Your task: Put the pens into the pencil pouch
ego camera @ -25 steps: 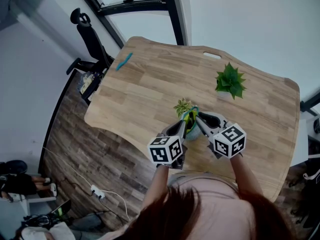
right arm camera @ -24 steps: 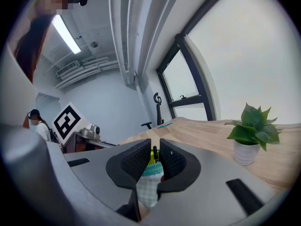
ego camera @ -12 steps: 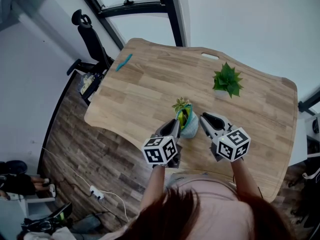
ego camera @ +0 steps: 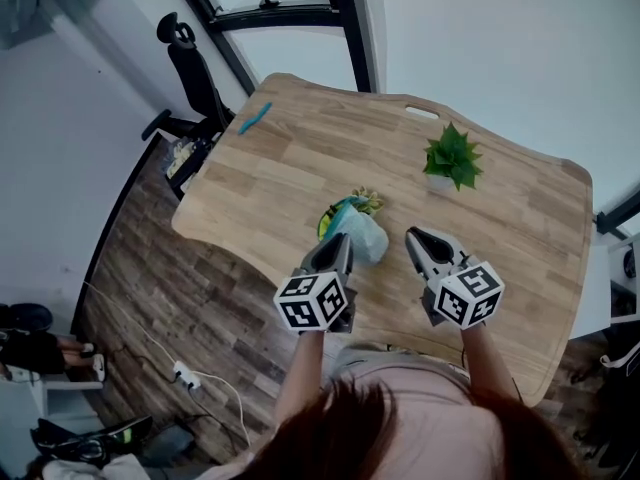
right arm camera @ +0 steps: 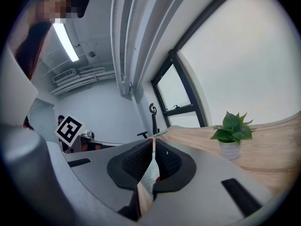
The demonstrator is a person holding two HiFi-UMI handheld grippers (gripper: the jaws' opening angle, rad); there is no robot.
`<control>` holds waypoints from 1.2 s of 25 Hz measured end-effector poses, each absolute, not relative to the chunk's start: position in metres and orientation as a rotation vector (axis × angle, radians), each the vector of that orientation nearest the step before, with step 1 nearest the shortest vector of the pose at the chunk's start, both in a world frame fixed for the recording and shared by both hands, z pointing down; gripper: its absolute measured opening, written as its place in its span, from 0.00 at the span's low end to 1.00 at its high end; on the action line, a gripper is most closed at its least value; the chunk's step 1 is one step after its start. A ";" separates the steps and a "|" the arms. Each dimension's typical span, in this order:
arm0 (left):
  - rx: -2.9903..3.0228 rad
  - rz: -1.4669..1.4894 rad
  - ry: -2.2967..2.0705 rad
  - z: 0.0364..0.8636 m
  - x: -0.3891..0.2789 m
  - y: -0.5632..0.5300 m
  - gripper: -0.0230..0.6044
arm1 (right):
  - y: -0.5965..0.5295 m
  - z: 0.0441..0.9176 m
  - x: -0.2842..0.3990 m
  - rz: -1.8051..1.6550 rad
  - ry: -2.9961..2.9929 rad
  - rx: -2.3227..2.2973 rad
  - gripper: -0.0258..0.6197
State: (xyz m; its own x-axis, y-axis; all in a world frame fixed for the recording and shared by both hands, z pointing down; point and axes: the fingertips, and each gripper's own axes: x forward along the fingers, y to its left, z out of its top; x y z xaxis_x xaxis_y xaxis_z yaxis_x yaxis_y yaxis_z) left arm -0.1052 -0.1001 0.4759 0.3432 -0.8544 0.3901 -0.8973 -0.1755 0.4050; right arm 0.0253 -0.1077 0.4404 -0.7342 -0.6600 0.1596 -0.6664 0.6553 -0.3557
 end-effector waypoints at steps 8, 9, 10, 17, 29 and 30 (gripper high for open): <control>2.067 0.059 -1.597 0.455 -0.094 -0.069 0.08 | -0.089 0.428 0.042 0.572 -2.863 1.137 0.04; 2.073 0.054 -1.604 0.452 -0.092 -0.065 0.08 | -0.086 0.426 0.044 0.553 -2.865 1.131 0.04; 2.079 0.049 -1.611 0.449 -0.089 -0.061 0.08 | -0.083 0.424 0.046 0.534 -2.867 1.125 0.04; 2.131 0.029 -1.658 0.425 -0.068 -0.034 0.05 | -0.063 0.410 0.056 0.422 -2.879 1.115 0.04; 2.295 0.079 -1.694 0.383 -0.037 0.000 0.04 | -0.041 0.383 0.076 0.242 -2.890 1.269 0.04; 2.306 0.083 -1.695 0.382 -0.037 0.004 0.04 | -0.038 0.382 0.079 0.229 -2.881 1.290 0.04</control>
